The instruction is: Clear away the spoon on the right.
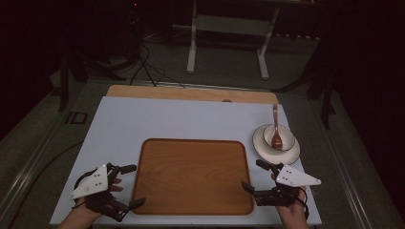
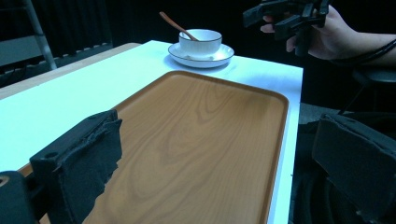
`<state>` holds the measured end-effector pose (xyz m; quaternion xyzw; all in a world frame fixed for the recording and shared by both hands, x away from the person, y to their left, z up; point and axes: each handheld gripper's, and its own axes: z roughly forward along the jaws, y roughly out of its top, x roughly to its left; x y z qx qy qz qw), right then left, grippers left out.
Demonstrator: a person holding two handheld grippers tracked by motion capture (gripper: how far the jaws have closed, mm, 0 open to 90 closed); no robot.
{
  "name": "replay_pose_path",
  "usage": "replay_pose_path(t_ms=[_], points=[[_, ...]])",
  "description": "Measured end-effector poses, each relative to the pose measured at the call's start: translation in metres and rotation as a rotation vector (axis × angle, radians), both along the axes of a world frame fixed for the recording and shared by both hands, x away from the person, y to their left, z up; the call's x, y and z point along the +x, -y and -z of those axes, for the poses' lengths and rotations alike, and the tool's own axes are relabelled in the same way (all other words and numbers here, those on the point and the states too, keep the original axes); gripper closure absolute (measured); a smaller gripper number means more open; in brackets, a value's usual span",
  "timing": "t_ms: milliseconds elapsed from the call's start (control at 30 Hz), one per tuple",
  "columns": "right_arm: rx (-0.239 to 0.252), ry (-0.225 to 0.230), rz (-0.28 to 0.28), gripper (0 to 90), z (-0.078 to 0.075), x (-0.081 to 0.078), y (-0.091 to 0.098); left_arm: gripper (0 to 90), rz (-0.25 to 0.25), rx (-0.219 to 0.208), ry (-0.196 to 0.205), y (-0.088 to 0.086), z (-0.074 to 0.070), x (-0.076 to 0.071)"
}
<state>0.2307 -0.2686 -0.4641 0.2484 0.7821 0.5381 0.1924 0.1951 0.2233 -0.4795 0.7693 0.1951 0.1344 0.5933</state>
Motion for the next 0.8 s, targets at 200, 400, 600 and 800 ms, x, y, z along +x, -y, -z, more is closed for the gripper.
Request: replay_pose_path(t_ms=[200,400,600,800], points=[[-0.013,-0.023,0.017,13.0,-0.004,-0.001,-0.001,2.4,0.009,0.001,0.003,0.001,0.0,0.0],[-0.013,-0.035,0.008,11.9,-0.012,0.0,-0.003,2.5,0.02,0.001,0.004,0.003,0.0,0.0],[-0.024,0.01,0.008,11.2,-0.03,-0.002,-0.007,2.4,0.026,0.008,0.006,0.004,0.0,-0.001],[-0.029,0.037,0.008,11.2,-0.048,0.003,-0.006,2.4,0.031,0.009,0.006,0.006,0.0,0.0]])
